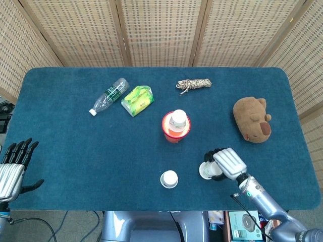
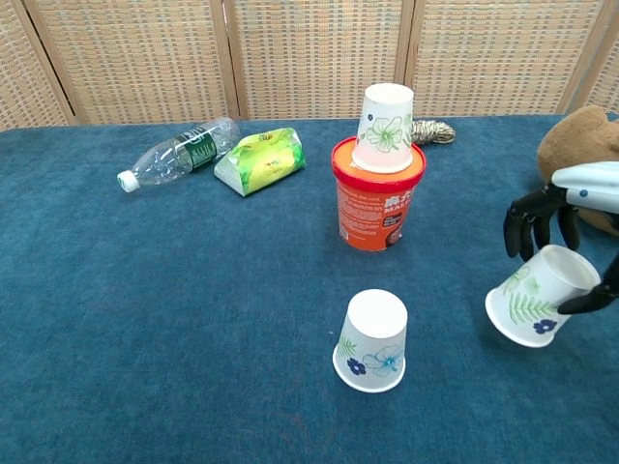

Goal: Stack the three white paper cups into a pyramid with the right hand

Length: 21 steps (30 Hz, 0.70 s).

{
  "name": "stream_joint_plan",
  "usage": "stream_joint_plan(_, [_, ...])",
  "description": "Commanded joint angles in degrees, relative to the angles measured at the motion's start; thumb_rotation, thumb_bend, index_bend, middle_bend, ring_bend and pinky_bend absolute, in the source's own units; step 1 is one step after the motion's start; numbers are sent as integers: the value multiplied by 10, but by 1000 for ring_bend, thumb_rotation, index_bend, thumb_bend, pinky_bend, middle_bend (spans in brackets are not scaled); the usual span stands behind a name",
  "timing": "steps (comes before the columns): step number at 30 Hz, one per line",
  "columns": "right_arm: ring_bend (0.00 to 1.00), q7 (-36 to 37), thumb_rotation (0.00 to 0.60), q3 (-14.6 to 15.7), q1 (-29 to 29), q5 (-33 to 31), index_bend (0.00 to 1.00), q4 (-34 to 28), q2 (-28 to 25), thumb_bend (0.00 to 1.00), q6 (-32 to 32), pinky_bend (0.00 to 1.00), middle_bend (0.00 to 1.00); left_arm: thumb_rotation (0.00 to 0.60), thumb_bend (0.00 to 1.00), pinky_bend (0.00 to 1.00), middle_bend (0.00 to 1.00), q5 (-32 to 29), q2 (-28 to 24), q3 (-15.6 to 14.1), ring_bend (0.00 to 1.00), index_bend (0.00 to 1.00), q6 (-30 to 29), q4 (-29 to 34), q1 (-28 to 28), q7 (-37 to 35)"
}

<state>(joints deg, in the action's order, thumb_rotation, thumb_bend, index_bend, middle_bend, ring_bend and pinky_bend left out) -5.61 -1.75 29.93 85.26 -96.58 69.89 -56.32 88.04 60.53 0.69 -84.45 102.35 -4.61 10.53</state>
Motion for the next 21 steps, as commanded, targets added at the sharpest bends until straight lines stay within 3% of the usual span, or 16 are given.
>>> stream_joint_plan(1, [448, -11, 600, 26, -15, 40, 459, -12, -9, 272, -24, 534, 559, 600, 119, 0, 0, 2, -1, -1, 0, 0, -1, 0, 0, -1])
stream_joint_plan(10, [450, -77, 600, 40, -22, 91, 459, -19, 17, 271, -52, 541, 557, 600, 120, 0, 0, 3, 0, -2, 0, 0, -1, 0, 0, 1])
stream_joint_plan(21, [453, -177, 600, 8, -15, 0, 459, -50, 70, 271, -20, 555, 554, 600, 119, 0, 0, 1, -2, -1, 0, 0, 1, -1, -2, -3])
